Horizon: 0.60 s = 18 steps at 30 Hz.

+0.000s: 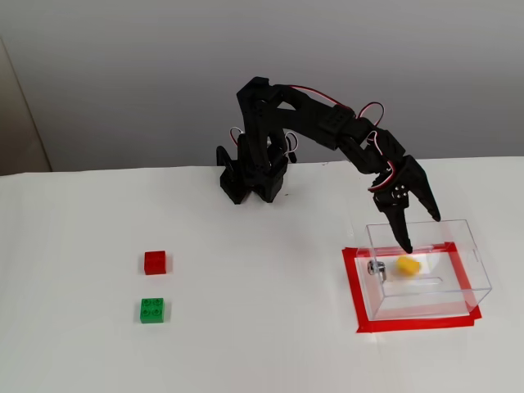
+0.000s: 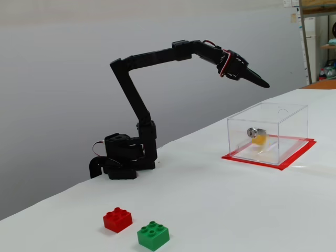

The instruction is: Pick the yellow lego brick and place it into the transparent box

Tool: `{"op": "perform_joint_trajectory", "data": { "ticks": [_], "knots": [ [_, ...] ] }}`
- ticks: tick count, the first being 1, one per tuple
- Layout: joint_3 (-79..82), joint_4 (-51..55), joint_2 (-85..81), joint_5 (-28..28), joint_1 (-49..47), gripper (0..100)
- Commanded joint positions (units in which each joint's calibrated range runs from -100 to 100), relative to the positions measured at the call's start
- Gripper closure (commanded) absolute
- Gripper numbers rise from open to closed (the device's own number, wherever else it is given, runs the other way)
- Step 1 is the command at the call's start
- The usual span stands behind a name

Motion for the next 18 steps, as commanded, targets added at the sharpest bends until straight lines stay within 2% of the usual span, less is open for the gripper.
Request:
{"op": "perform_joint_trajectory", "data": {
  "ticks": [1, 18],
  "knots": [
    [-2.0, 0.0, -0.7, 0.2, 0.8, 59],
    [-2.0, 0.1, -1.0, 0.1, 1.7, 59]
  ]
}}
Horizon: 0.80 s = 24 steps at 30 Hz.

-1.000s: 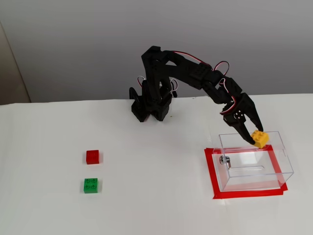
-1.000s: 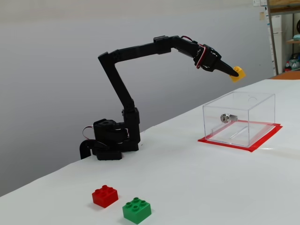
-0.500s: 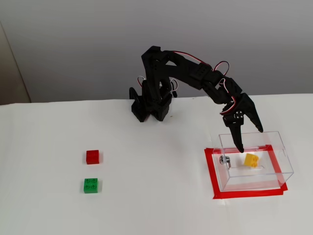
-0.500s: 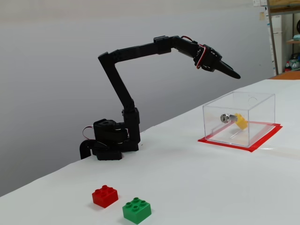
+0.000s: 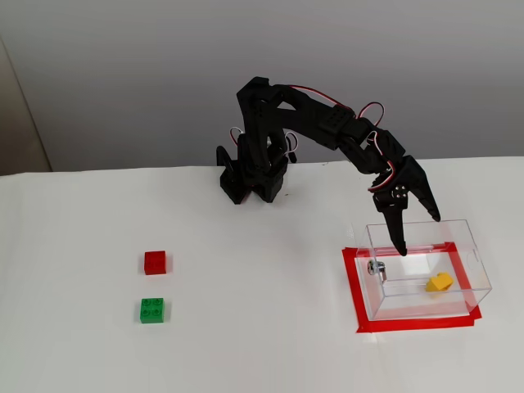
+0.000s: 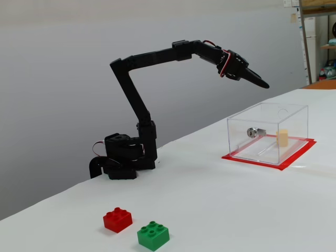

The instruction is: Pick the yellow lego brick and place it into the transparent box

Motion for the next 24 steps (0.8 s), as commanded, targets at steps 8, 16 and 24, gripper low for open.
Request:
{"op": "perform_joint_trajectory", "data": {
  "ticks": [8, 16, 24],
  "knots": [
    [-2.4, 3.5, -3.7, 0.2, 5.0, 83],
    [-1.9, 13.8, -14.2, 0.2, 17.8, 99],
    [5.0, 22.1, -25.3, 2.1, 35.2, 99]
  ]
}}
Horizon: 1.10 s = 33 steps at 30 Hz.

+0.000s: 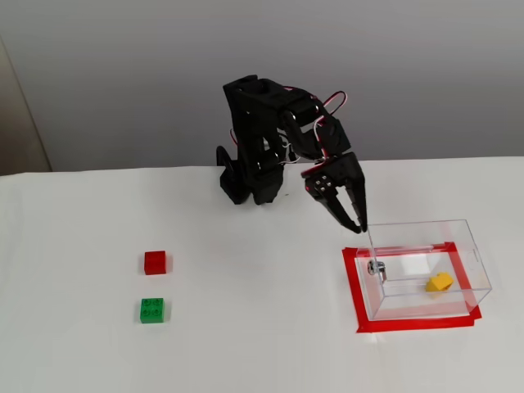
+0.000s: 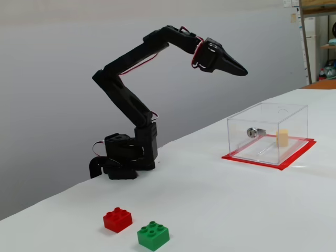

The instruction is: Pick the yellow lego brick and place it into the transparent box

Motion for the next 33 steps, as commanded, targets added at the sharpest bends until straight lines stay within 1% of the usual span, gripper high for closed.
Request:
{"op": "perform_joint_trajectory", "data": {
  "ticks": [1, 6, 11, 21, 28, 33],
  "knots": [
    [4.9, 1.3, -6.8, 2.4, 7.0, 99],
    [16.8, 0.8, -16.9, 6.8, 15.3, 99],
    [28.6, 1.2, -27.5, 8.1, 19.1, 99],
    [49.8, 0.9, -48.2, 7.6, 19.4, 99],
    [59.1, 0.5, -57.2, 7.5, 19.4, 99],
    [65.6, 1.1, -60.6, 7.4, 19.1, 99]
  ]
}}
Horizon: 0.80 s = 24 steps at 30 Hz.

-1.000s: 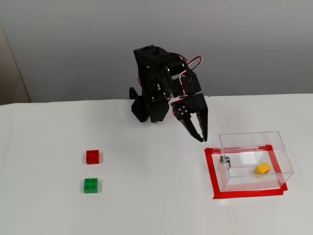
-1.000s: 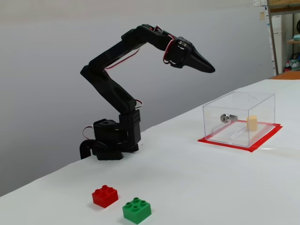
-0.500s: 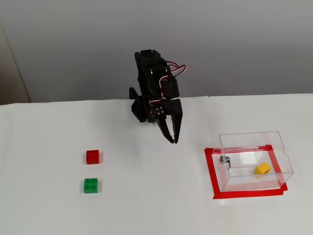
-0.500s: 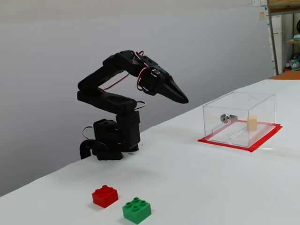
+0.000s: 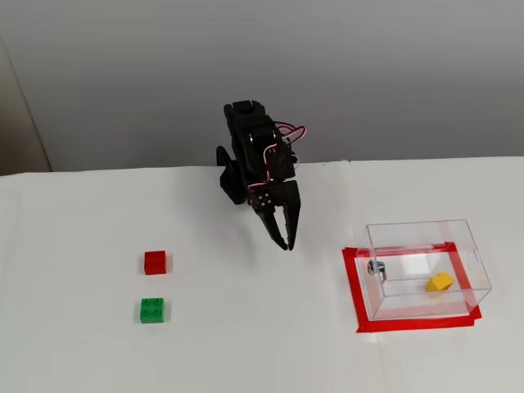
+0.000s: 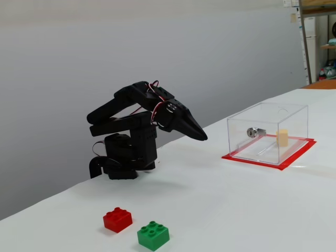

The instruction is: Pick the yellow lego brick and place it into the transparent box

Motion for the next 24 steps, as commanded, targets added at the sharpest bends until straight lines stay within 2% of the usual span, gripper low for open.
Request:
{"op": "perform_joint_trajectory", "data": {
  "ticks": [1, 9, 24],
  "knots": [
    [2.4, 0.3, -1.3, -0.4, 0.3, 99],
    [7.3, 0.2, -1.2, -4.8, 0.0, 99],
    [11.0, 0.4, -1.2, -4.1, -1.5, 99]
  ]
}}
